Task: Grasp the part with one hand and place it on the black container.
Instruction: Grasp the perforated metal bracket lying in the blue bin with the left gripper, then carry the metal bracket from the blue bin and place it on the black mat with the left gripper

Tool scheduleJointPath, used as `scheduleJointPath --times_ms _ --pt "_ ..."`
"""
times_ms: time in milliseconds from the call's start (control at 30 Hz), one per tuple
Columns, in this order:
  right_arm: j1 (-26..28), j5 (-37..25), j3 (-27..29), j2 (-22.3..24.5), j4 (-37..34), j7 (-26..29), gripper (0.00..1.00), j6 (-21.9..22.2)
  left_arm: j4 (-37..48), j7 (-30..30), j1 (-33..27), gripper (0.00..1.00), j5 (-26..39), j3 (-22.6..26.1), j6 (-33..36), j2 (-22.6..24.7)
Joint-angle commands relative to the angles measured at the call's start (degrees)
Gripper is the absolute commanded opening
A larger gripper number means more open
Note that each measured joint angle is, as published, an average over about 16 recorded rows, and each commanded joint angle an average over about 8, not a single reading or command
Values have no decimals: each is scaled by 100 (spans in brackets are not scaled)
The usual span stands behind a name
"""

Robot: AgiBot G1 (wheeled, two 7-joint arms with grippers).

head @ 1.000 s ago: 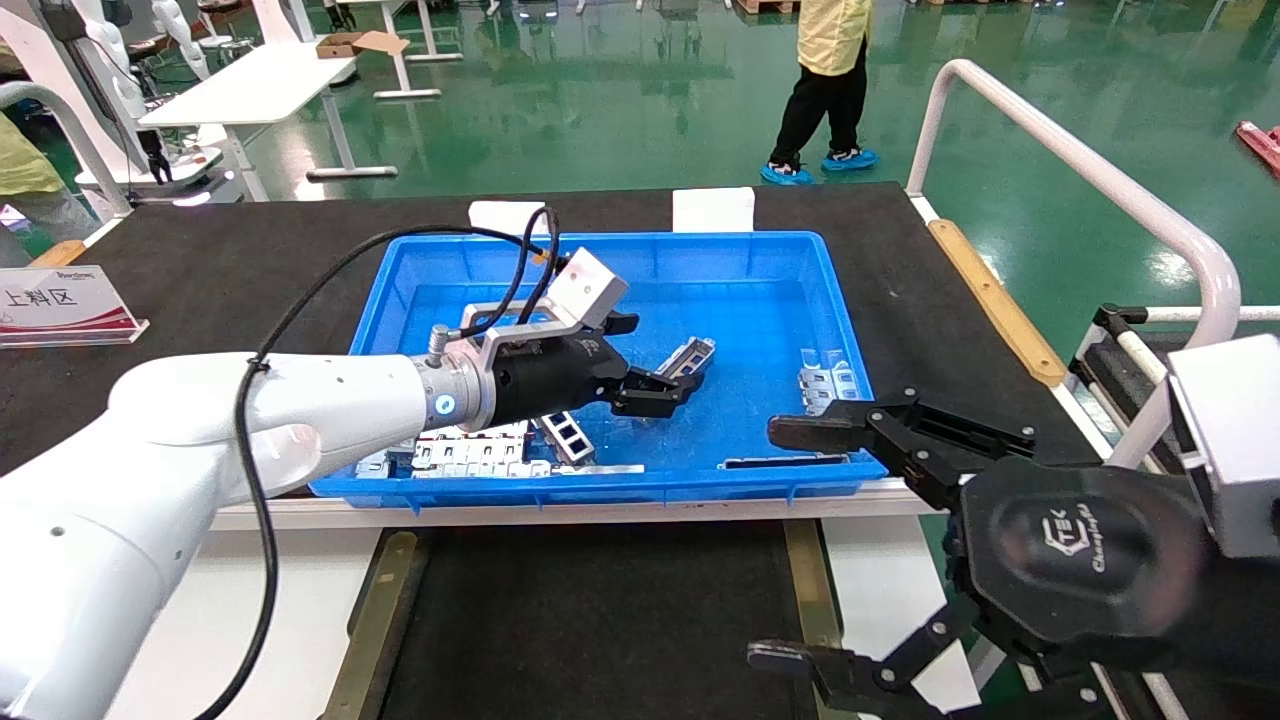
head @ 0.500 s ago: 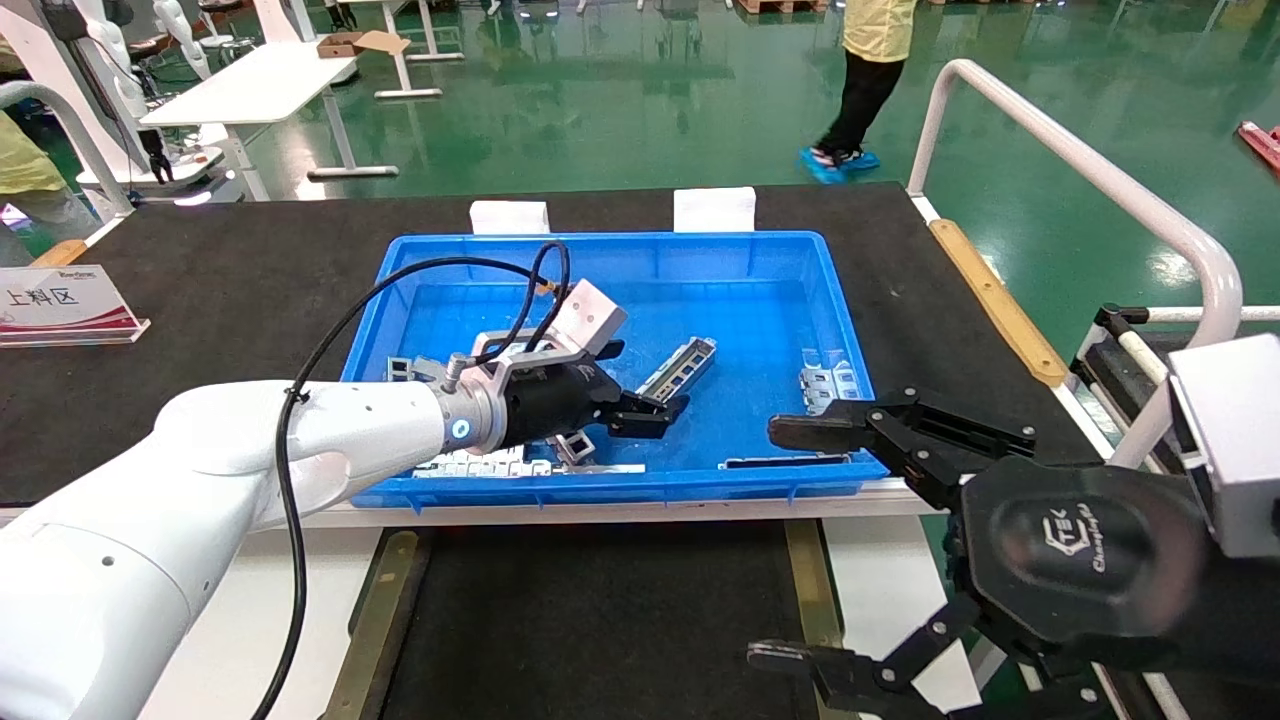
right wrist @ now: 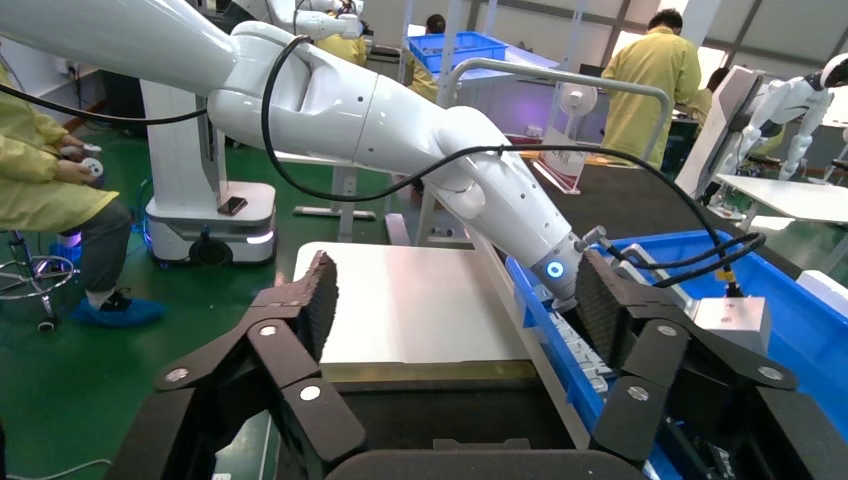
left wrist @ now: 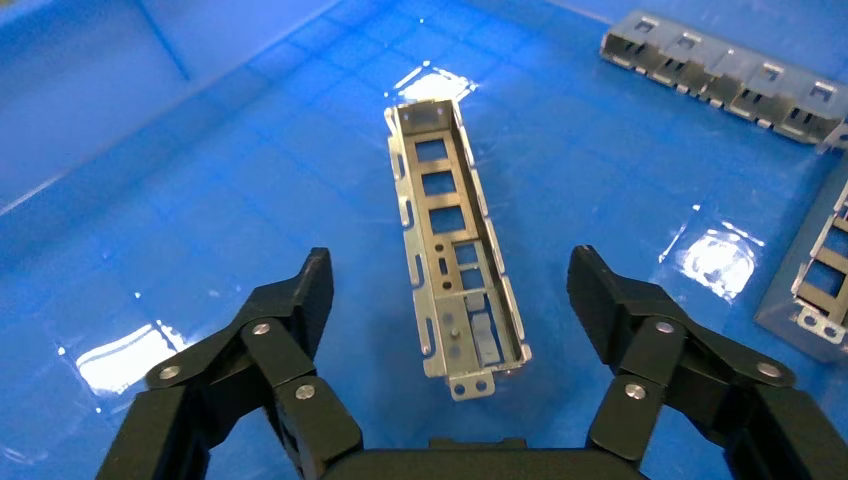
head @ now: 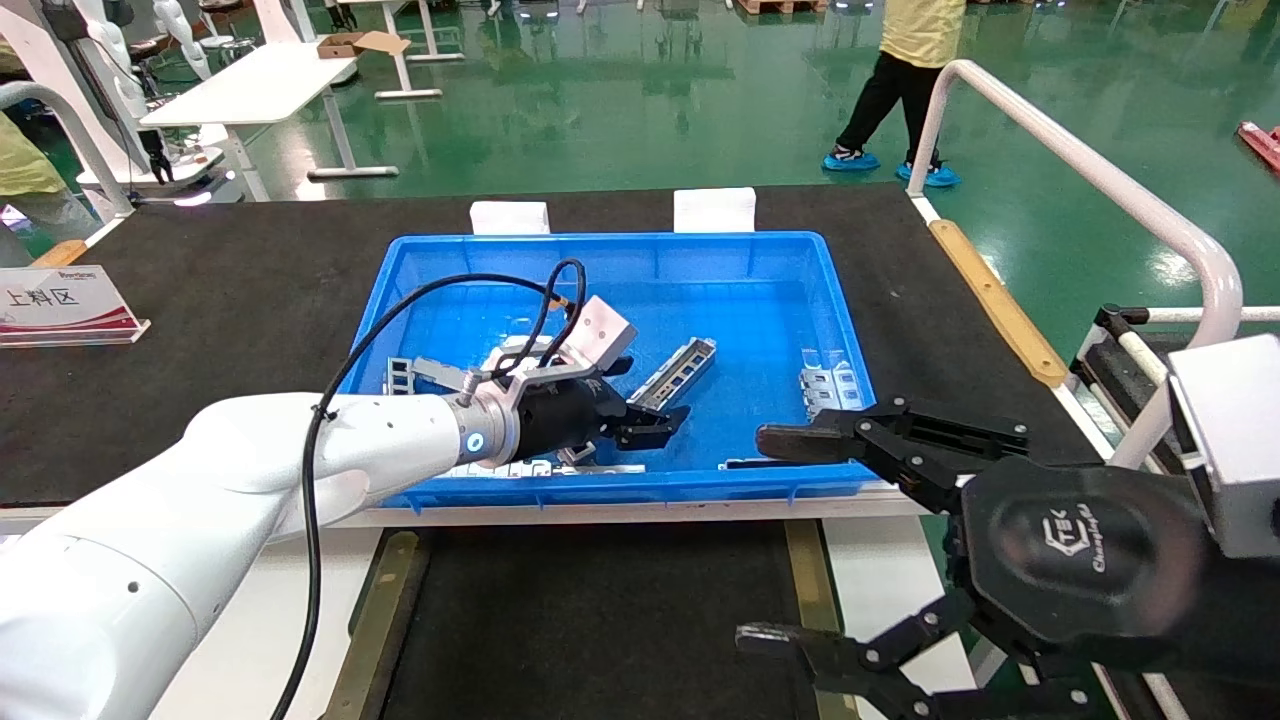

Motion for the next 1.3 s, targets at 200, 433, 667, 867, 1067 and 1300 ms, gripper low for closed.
scheduleJointPath --times_ms 200,433,667,867,1067,1300 --pt "0 1 -1 0 0 0 0 0 -45 -119 27 0 -215 359 -179 -8" --pt "0 1 -2 1 0 -1 0 1 -54 -191 57 0 -420 634 -350 -13" --pt "1 2 -2 1 0 -1 0 1 -81 -198 60 0 -659 829 -465 -20" --pt "1 2 -3 1 0 -1 0 1 -64 -132 42 0 -888 926 -489 -29" --pt "1 2 -4 1 0 -2 0 1 -54 44 -6 0 -1283 829 -419 -56" --pt "1 3 -4 2 0 -2 0 2 -16 583 -207 0 -1796 524 215 -216"
